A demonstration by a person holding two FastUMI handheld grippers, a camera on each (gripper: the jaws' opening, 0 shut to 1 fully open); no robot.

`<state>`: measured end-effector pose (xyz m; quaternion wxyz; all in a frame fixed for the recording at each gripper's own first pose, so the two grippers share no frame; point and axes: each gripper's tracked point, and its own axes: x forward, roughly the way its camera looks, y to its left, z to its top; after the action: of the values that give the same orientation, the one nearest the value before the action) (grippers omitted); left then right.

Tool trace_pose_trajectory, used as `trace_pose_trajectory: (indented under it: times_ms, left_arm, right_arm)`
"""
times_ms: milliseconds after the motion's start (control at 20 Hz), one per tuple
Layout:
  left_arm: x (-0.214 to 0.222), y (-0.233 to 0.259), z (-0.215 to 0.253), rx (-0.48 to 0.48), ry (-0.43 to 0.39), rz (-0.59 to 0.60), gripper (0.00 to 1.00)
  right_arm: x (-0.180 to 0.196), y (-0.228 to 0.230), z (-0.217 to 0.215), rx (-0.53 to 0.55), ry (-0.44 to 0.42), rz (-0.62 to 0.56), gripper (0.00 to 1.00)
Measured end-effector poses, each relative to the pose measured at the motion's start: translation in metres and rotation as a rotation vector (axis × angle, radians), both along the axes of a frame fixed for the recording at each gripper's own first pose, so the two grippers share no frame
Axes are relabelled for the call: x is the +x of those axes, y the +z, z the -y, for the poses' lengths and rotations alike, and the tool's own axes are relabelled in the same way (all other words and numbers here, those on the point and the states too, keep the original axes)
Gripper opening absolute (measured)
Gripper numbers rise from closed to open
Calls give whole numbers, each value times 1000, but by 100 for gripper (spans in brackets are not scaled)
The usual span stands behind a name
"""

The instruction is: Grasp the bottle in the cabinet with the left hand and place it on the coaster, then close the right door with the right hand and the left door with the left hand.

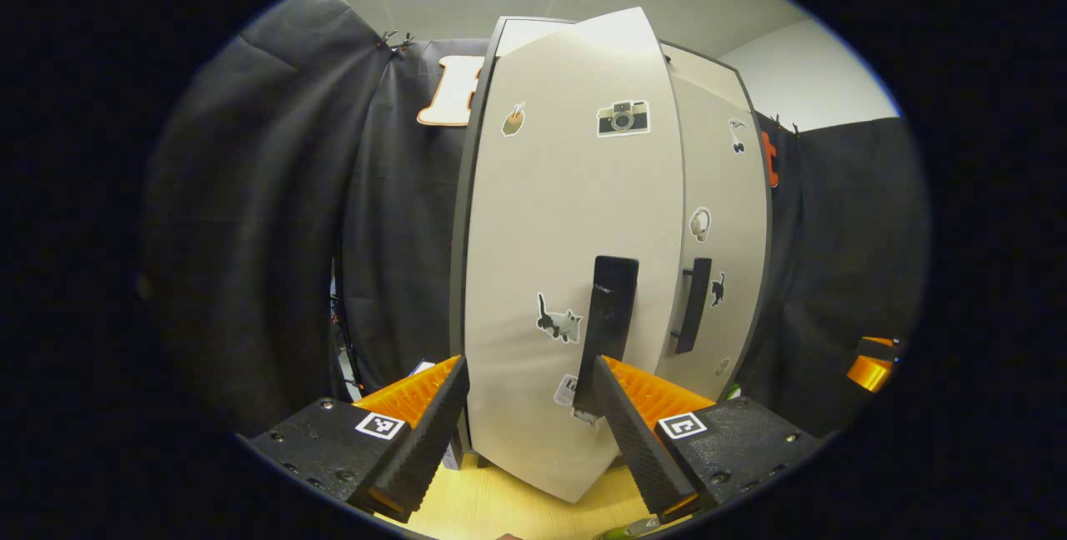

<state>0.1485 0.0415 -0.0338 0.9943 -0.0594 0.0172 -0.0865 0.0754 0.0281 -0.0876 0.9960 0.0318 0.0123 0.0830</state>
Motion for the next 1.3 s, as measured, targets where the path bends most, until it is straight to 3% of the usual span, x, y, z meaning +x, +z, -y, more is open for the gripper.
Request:
trace_pose_trajectory:
  times_ms: [250, 550, 750, 900, 1000, 1100, 1300]
  left_arm:
    - [-19, -3, 6, 53, 10, 2, 95]
    - [-53, -3, 14, 47, -4, 14, 95]
    - [-73, -2, 10, 63, 32, 21, 95]
    - [-86, 6, 19, 66, 38, 41, 95]
    - [-95, 10, 28, 68, 24, 56, 95]
    - [-102, 9, 36, 73, 15, 61, 95]
    - [-111, 15, 39, 79, 43, 42, 95]
  right_arm:
    - [-5, 3, 3, 8, -19, 5, 89]
    - [-17, 11, 0, 4, -18, 5, 91]
    - [-36, 14, -4, 1, -44, 19, 88]
    - [-36, 20, -11, 14, -41, 23, 91]
    - [-37, 26, -5, -10, -85, 47, 88]
    - [-38, 34, 0, -23, -124, 75, 91]
    - [-38, 44, -5, -2, -115, 112, 91]
